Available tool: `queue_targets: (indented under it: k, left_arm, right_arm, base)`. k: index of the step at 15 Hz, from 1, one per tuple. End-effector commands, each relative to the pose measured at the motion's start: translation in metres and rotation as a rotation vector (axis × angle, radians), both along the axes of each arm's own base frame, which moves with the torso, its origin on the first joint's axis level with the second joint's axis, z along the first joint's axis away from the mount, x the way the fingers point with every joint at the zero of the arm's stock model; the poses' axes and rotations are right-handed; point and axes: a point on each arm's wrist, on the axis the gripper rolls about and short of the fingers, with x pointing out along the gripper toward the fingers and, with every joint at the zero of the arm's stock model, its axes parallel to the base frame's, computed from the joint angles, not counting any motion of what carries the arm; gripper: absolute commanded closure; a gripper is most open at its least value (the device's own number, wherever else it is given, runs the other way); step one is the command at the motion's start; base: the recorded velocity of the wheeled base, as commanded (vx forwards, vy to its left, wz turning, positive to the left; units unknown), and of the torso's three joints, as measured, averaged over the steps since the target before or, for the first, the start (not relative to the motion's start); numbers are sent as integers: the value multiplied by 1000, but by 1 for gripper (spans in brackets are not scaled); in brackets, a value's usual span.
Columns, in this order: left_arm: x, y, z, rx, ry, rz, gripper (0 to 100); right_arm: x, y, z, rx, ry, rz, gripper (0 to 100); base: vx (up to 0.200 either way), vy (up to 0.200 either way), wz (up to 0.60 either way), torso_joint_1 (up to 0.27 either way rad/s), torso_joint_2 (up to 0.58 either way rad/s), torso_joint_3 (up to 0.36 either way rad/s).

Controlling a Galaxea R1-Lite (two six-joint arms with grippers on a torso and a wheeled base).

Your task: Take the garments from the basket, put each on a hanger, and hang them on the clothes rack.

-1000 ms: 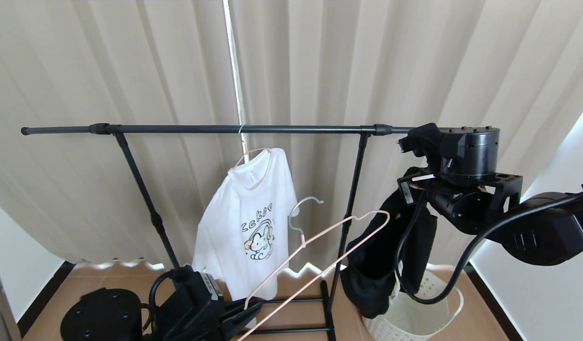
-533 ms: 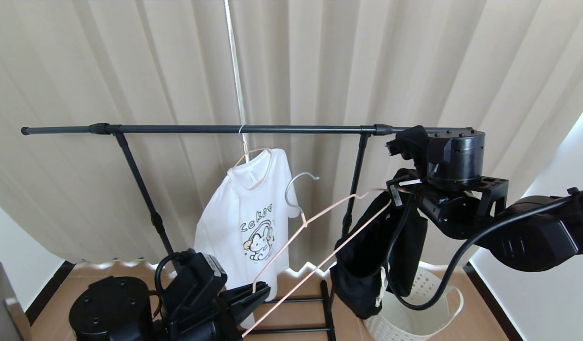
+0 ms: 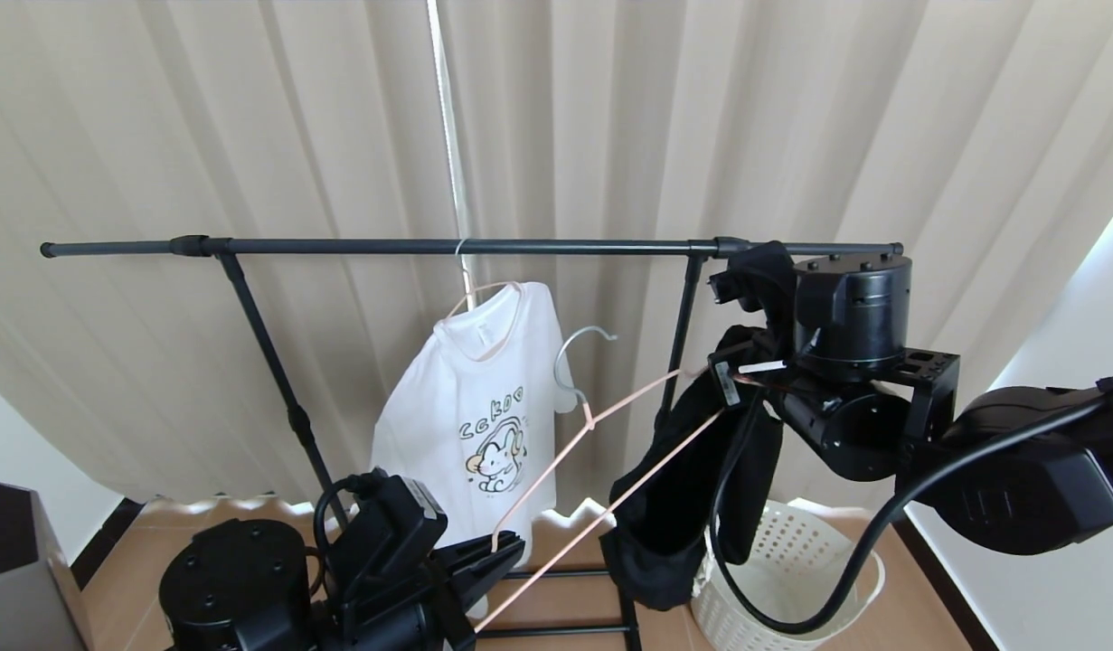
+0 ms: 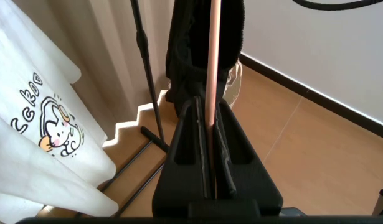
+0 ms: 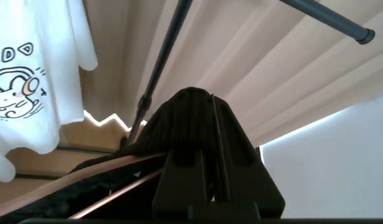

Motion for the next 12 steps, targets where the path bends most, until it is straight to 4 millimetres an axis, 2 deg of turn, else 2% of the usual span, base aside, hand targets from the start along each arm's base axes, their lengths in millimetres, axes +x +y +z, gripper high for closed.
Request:
queue_targets:
  k: [1,7,8,12]
  left_arm:
    - [2,-1,-3,6,7,3,100]
    - [5,-1,-2,1,4,11,100]
    - [6,-1,-2,1,1,14,100]
    - [11,0,-3,-2,-2,31,100]
  right_arm:
    - [-9,8,4,4,-9,27,100]
    - [-33,28,11,43,-23,113,100]
    - [-44,39,12,68,-20,154,100]
    - [-63,62,10,121,-12,231,100]
  base:
    - [0,0,0,0,0,0]
    - [0,0,0,0,0,0]
    - [0,0,0,0,0,0]
    - [0,0,0,0,0,0]
